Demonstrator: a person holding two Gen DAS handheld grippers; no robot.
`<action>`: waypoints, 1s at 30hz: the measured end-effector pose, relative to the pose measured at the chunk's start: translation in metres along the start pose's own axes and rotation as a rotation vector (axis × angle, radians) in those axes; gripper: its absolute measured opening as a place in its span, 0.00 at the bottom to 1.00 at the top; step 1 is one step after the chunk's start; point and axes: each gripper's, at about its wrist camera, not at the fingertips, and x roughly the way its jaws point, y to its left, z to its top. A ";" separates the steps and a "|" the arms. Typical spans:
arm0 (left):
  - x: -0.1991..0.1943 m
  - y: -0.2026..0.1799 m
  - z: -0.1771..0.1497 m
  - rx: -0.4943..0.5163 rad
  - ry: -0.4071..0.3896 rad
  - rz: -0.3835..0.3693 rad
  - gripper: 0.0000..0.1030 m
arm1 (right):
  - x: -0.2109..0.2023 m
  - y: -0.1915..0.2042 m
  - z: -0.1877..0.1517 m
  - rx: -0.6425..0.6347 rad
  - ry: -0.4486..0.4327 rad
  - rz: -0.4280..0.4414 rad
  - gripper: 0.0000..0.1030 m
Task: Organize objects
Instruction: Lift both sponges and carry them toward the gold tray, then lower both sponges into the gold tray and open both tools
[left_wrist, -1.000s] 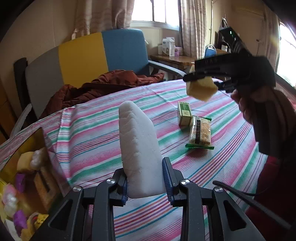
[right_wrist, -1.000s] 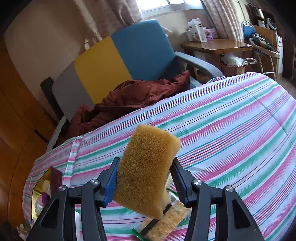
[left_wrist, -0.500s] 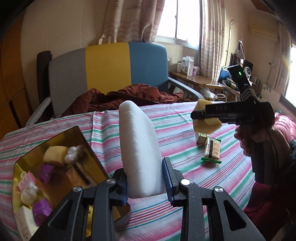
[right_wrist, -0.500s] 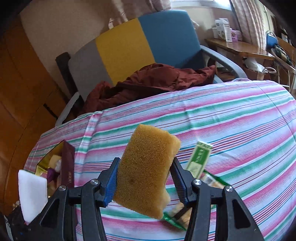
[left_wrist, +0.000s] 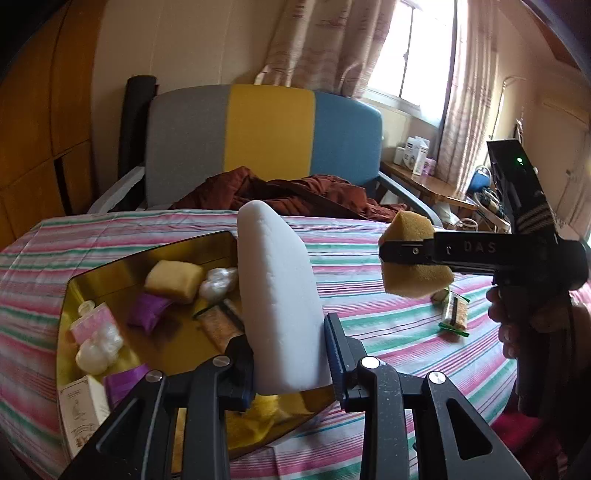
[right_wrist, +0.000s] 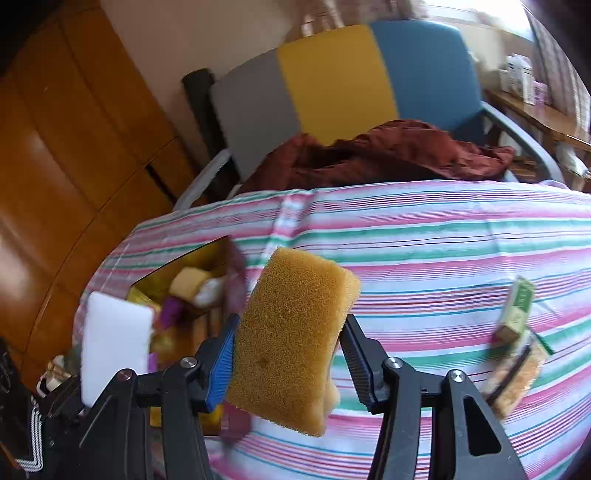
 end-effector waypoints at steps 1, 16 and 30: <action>-0.002 0.006 -0.001 -0.012 -0.001 0.005 0.31 | 0.002 0.007 -0.001 -0.008 0.009 0.009 0.53; -0.070 0.151 -0.031 -0.280 -0.037 0.077 0.31 | 0.054 0.107 -0.028 -0.166 0.143 0.121 0.53; -0.045 0.160 -0.020 -0.389 0.003 0.000 0.32 | 0.082 0.129 -0.030 -0.197 0.165 0.105 0.55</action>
